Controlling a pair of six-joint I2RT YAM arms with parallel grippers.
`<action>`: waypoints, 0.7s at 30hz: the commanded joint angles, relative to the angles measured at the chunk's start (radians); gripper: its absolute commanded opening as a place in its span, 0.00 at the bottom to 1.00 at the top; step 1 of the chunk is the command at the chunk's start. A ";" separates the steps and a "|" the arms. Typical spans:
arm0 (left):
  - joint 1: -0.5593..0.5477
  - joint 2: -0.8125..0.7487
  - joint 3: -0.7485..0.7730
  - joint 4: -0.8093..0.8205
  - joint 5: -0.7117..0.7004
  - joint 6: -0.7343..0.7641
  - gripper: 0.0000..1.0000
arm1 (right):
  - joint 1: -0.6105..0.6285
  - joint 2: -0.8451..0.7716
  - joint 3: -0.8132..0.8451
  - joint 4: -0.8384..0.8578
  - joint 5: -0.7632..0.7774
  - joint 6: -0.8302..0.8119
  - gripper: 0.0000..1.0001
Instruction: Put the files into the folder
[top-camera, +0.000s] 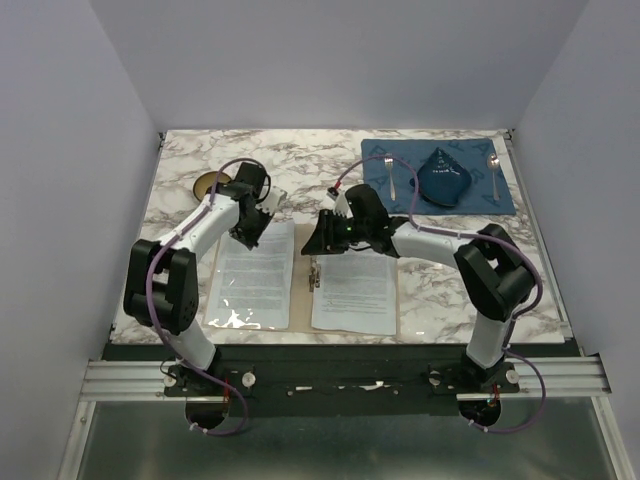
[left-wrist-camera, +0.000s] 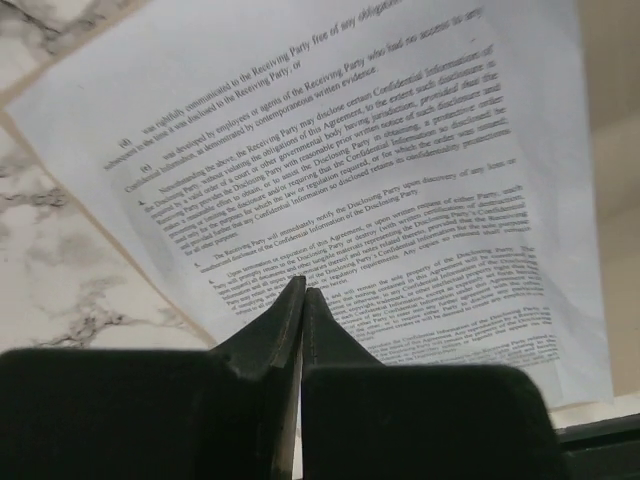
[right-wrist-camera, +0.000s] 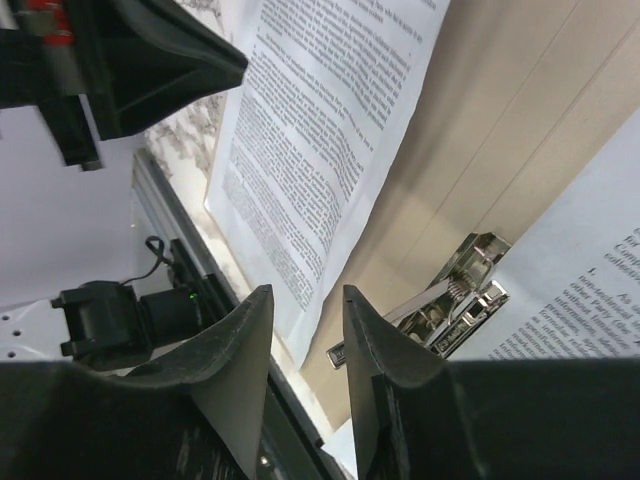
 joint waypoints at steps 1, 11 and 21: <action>-0.045 -0.106 0.092 -0.071 0.031 -0.042 0.15 | 0.007 -0.102 0.029 -0.088 0.108 -0.134 0.45; -0.212 -0.271 0.117 0.172 -0.054 -0.090 0.17 | 0.151 -0.499 -0.155 -0.175 0.802 -0.257 0.01; -0.311 -0.318 -0.023 0.383 -0.242 -0.096 0.99 | 0.183 -0.564 -0.282 -0.165 0.895 -0.244 0.01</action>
